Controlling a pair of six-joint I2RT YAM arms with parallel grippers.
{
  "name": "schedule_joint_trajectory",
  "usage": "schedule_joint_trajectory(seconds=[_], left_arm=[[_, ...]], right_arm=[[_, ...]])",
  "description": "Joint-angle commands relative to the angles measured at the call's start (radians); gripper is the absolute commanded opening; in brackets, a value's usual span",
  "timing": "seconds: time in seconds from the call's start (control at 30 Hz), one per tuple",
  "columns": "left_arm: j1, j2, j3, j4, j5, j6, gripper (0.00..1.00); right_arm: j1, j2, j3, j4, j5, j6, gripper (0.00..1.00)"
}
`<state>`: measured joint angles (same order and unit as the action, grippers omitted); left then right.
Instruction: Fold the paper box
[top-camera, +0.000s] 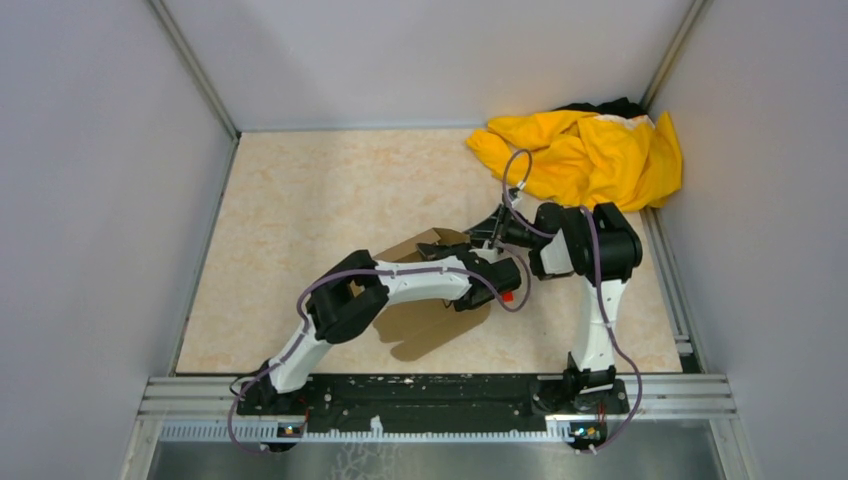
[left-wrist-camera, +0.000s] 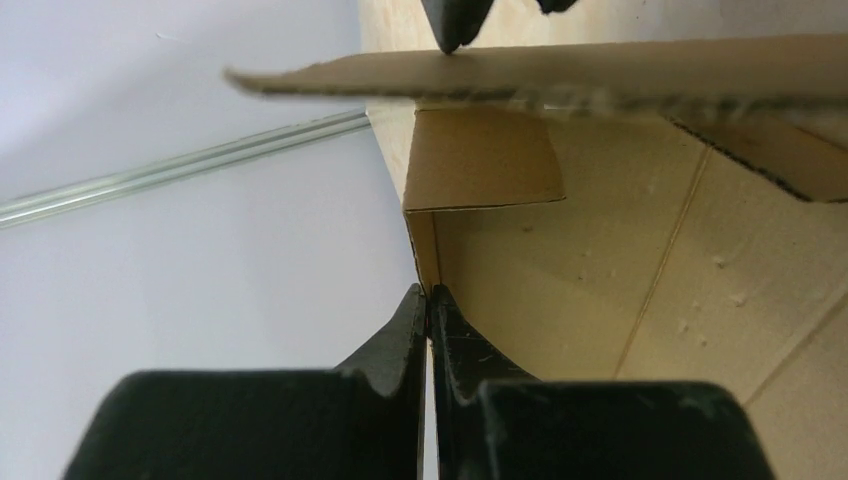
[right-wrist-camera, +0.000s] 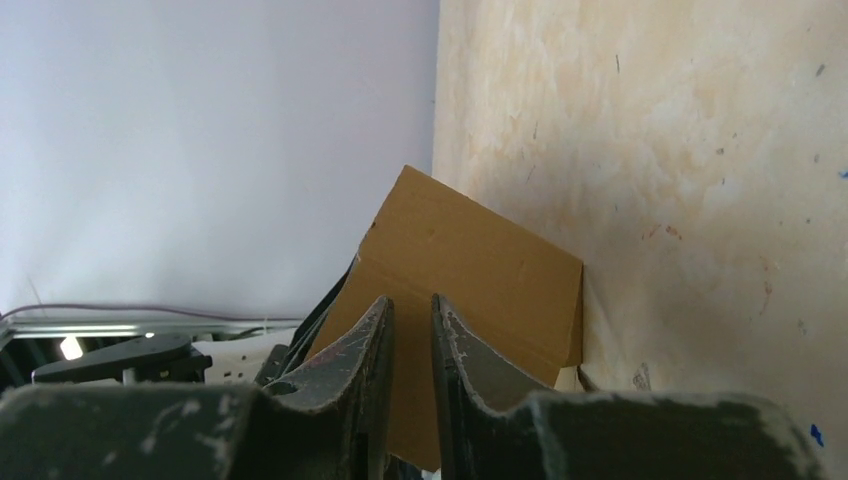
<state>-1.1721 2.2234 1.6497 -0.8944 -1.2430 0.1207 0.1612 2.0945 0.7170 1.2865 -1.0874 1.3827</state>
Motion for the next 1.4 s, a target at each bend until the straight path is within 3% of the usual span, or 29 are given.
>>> schedule_joint_trajectory(seconds=[0.0,0.33,0.6,0.73,0.87,0.97,1.07,1.13,1.23,1.37], left_arm=[[-0.009,0.04,0.059,-0.157,-0.011,-0.161,0.07],[0.002,0.076,0.141,-0.331,0.013,-0.352,0.22],[0.041,0.009,0.144,-0.31,0.118,-0.373,0.31],[0.102,-0.048,0.143,-0.256,0.217,-0.371,0.33],[0.206,-0.168,0.091,-0.1,0.392,-0.334,0.34],[0.285,-0.253,0.033,0.009,0.51,-0.303,0.4],[0.367,-0.32,-0.037,0.099,0.645,-0.297,0.44],[0.423,-0.362,-0.094,0.167,0.753,-0.296,0.47],[0.497,-0.425,-0.205,0.272,0.94,-0.295,0.57],[0.551,-0.528,-0.36,0.441,1.109,-0.282,0.7]], right_arm=[[0.006,-0.044,-0.033,0.067,-0.023,-0.029,0.2],[0.007,-0.014,-0.058,0.067,-0.016,-0.055,0.2],[0.006,-0.023,-0.031,0.016,-0.016,-0.068,0.2],[0.006,-0.048,-0.008,-0.093,-0.013,-0.121,0.2],[0.006,-0.1,0.049,-0.341,0.006,-0.265,0.2],[0.006,-0.166,0.127,-0.668,0.059,-0.492,0.22],[0.007,-0.256,0.237,-1.11,0.213,-0.768,0.26],[0.008,-0.327,0.287,-1.319,0.372,-0.883,0.29],[0.028,-0.432,0.32,-1.523,0.531,-0.991,0.32],[0.146,-0.549,0.294,-1.659,0.661,-1.074,0.33]])
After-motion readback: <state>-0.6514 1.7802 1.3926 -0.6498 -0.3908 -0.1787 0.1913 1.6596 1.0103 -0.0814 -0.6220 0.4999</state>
